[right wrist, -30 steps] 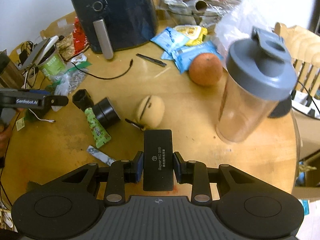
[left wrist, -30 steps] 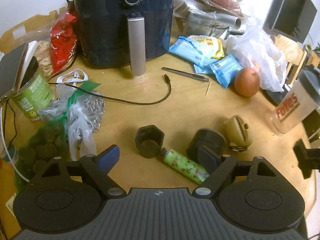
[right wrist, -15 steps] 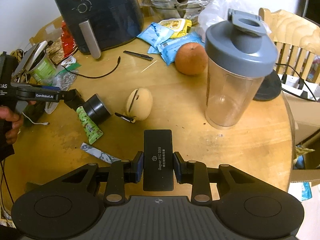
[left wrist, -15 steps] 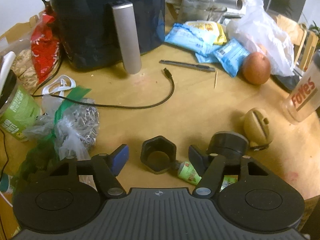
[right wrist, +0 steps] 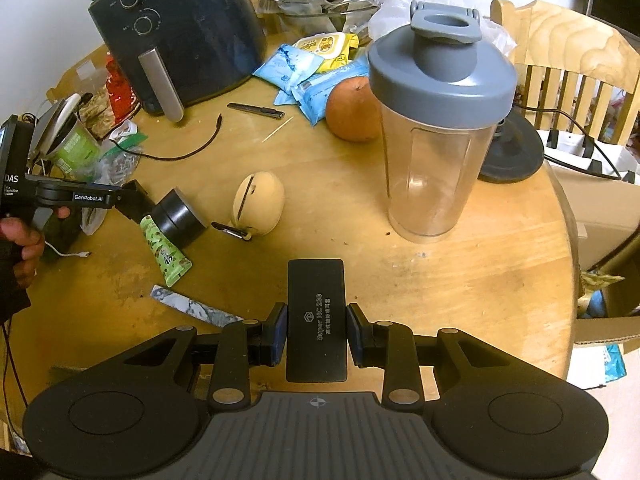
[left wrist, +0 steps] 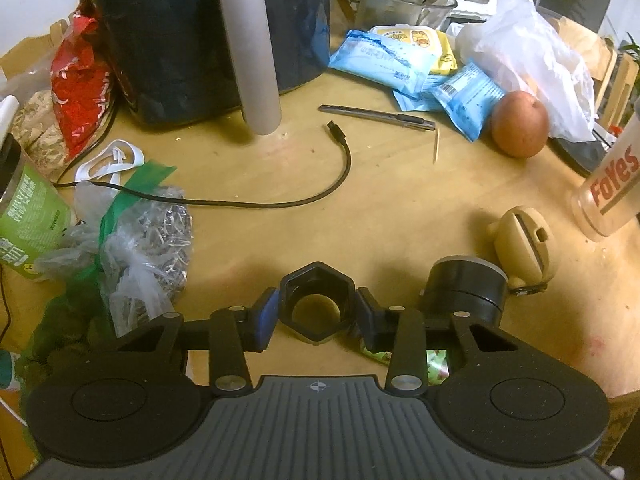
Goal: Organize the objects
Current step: 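Close the left tool around the black hexagonal cup while the right tool holds the case, then carry the hexagonal cup to the box with the left tool while the right tool carries the case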
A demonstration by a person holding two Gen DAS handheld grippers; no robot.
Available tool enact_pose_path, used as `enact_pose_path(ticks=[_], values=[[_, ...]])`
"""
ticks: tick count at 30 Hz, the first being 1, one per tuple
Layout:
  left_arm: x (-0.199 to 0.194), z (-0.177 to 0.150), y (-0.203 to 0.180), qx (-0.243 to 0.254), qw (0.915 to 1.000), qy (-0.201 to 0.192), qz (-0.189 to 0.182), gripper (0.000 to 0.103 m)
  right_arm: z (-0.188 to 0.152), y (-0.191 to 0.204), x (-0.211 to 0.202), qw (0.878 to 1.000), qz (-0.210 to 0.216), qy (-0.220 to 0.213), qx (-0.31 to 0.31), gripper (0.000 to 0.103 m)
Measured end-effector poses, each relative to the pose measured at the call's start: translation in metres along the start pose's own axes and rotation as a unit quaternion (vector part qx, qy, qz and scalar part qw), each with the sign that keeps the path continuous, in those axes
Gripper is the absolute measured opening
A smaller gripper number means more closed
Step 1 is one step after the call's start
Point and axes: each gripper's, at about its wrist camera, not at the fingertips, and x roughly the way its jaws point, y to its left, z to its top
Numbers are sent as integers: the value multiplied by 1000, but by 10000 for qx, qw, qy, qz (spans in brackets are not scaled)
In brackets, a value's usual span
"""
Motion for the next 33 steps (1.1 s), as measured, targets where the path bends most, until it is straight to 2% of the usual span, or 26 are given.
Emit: enact_pose_path(ticks=[18,33], values=[[-34,3,-6,-189,9997,-164,74,40,-4,-14,-10,9997,114,-170,108,34],[-82,-13,-27,-445,9978,-463,-150,40,1,-6,-19,9990,299,-299,-145,34]])
